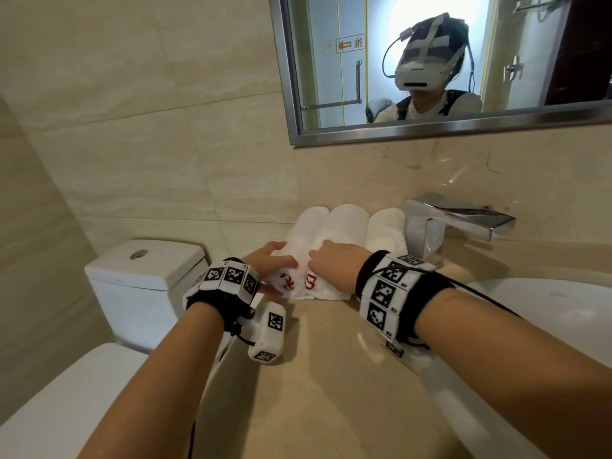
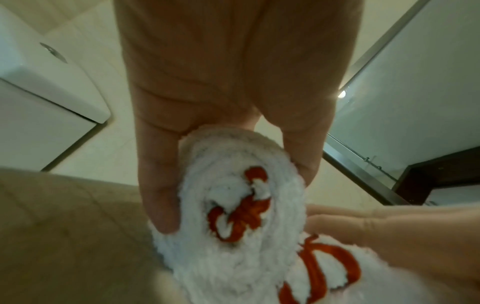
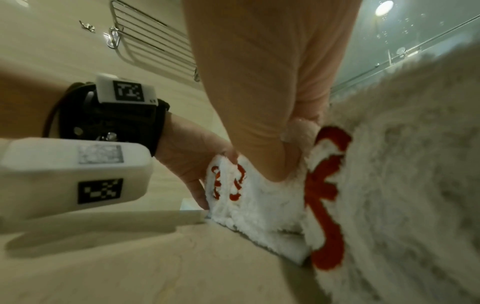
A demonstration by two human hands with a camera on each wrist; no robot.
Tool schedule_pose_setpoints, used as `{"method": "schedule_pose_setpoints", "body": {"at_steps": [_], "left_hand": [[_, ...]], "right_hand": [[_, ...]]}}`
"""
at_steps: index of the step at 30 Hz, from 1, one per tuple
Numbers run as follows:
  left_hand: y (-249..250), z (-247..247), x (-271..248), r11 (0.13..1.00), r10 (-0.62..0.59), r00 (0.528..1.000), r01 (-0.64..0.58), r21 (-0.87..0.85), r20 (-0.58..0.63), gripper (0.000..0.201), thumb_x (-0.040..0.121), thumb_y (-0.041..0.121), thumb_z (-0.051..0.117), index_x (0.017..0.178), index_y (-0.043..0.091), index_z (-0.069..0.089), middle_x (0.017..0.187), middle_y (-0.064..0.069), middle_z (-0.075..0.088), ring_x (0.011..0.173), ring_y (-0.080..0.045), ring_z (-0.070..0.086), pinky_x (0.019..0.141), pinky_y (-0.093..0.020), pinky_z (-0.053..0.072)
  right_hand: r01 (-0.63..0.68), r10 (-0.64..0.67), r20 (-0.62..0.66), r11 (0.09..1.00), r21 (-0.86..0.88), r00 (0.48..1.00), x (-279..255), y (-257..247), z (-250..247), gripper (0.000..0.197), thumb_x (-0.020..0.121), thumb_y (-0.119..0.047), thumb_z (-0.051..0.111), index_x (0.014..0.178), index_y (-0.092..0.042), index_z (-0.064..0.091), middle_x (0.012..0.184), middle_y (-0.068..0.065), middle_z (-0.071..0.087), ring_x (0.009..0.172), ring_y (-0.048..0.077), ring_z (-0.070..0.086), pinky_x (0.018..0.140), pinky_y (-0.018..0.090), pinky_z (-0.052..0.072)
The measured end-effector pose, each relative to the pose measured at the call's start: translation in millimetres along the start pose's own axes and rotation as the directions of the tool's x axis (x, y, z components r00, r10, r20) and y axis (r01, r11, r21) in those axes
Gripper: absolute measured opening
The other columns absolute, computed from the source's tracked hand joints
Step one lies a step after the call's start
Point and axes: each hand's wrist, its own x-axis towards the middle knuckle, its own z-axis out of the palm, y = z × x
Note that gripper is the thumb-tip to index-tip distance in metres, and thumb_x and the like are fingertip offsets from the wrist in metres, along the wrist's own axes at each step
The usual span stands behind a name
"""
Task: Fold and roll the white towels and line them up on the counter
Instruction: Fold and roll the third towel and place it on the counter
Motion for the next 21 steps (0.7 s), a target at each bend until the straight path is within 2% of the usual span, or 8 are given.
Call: {"method": "schedule_pose_setpoints", "body": {"at_steps": [4, 5, 7, 9, 12, 15, 18, 21], "left_hand": [[-4.6, 6.2, 1.7, 0.992, 0.075, 0.997, -0.072, 0.102, -0.022, 0.061, 0.092, 0.031, 0.051, 0.145, 0.027, 0.021, 0.140, -0.011, 0.041, 0.121, -0.031, 0.048, 0.101, -0.046, 0.043], [-5.6, 8.2, 2.2, 0.986, 0.094, 0.995, -0.090, 0.137, -0.024, 0.062, 0.094, 0.033, 0.049, 0.147, 0.024, 0.018, 0.144, -0.011, 0.039, 0.126, -0.031, 0.045, 0.105, -0.043, 0.040], [-5.9, 12.7, 2.0, 0.979, 0.103, 0.994, -0.096, 0.181, -0.027, 0.071, 0.091, 0.035, 0.054, 0.149, 0.022, 0.014, 0.144, -0.011, 0.039, 0.127, -0.030, 0.044, 0.099, -0.034, 0.039], [-4.8, 14.5, 3.6, 0.967, 0.112, 0.993, -0.101, 0.233, -0.033, 0.079, 0.087, 0.034, 0.060, 0.149, 0.020, 0.013, 0.143, -0.012, 0.040, 0.127, -0.031, 0.044, 0.095, -0.032, 0.037], [0.8, 13.1, 6.4, 0.959, 0.117, 0.993, -0.108, 0.262, -0.019, 0.078, 0.086, 0.036, 0.062, 0.148, 0.014, 0.019, 0.144, -0.013, 0.040, 0.126, -0.030, 0.045, 0.095, -0.032, 0.037], [9.5, 16.0, 8.3, 0.965, 0.101, 0.994, -0.086, 0.246, -0.048, 0.074, 0.087, 0.046, 0.055, 0.144, 0.009, 0.027, 0.143, -0.013, 0.041, 0.125, -0.032, 0.046, 0.098, -0.033, 0.038], [12.4, 19.8, 12.4, 0.953, 0.092, 0.991, -0.060, 0.296, -0.095, 0.079, 0.081, 0.044, 0.063, 0.141, 0.008, 0.027, 0.139, -0.016, 0.044, 0.121, -0.035, 0.048, 0.101, -0.042, 0.042], [12.3, 22.5, 16.8, 0.950, 0.087, 0.991, -0.051, 0.306, -0.104, 0.079, 0.081, 0.039, 0.065, 0.142, 0.008, 0.025, 0.138, -0.017, 0.043, 0.121, -0.034, 0.048, 0.098, -0.040, 0.043]], "right_hand": [[0.011, -0.011, 0.019, 1.000, -0.003, 1.000, -0.9, -1.0, 2.2, 0.034, 0.093, -0.006, 0.046, 0.127, -0.005, 0.050, 0.132, 0.011, 0.048, 0.123, 0.026, 0.044, 0.096, 0.034, 0.041], [0.018, -0.018, 0.012, 0.999, 0.042, 1.000, -2.4, 1.7, 3.9, 0.040, 0.092, -0.008, 0.049, 0.132, -0.006, 0.046, 0.136, 0.012, 0.044, 0.126, 0.026, 0.040, 0.101, 0.034, 0.038], [-0.002, -0.002, 0.015, 0.960, 0.280, 1.000, -13.3, 11.1, 5.2, 0.056, 0.091, -0.009, 0.051, 0.143, -0.004, 0.030, 0.149, 0.013, 0.029, 0.138, 0.026, 0.027, 0.112, 0.033, 0.027], [-0.036, 0.082, -0.052, 0.810, 0.585, 0.995, -29.7, 24.5, 4.9, 0.063, 0.090, -0.007, 0.050, 0.148, -0.010, 0.023, 0.155, 0.007, 0.022, 0.143, 0.021, 0.021, 0.114, 0.026, 0.017], [-0.076, 0.384, -0.174, 0.555, 0.828, 0.907, -52.5, 42.9, 13.2, 0.055, 0.089, -0.003, 0.048, 0.141, -0.016, 0.038, 0.149, 0.003, 0.034, 0.138, 0.019, 0.032, 0.108, 0.024, 0.027], [-0.299, 0.534, -0.019, 0.502, 0.812, 0.845, -67.6, 47.9, 31.4, 0.059, 0.094, -0.019, 0.046, 0.148, -0.014, 0.022, 0.153, 0.008, 0.023, 0.140, 0.025, 0.025, 0.110, 0.030, 0.026], [-0.384, 0.433, 0.169, 0.477, 0.790, 0.885, -74.3, 41.7, 43.5, 0.077, 0.093, -0.036, 0.048, 0.151, -0.019, -0.001, 0.158, 0.007, -0.009, 0.147, 0.025, 0.001, 0.118, 0.035, 0.013], [-0.400, 0.395, 0.195, 0.548, 0.735, 0.898, -72.8, 39.9, 49.0, 0.088, 0.092, -0.029, 0.053, 0.150, -0.020, -0.012, 0.154, 0.014, -0.024, 0.146, 0.029, -0.010, 0.120, 0.037, 0.008]]}}
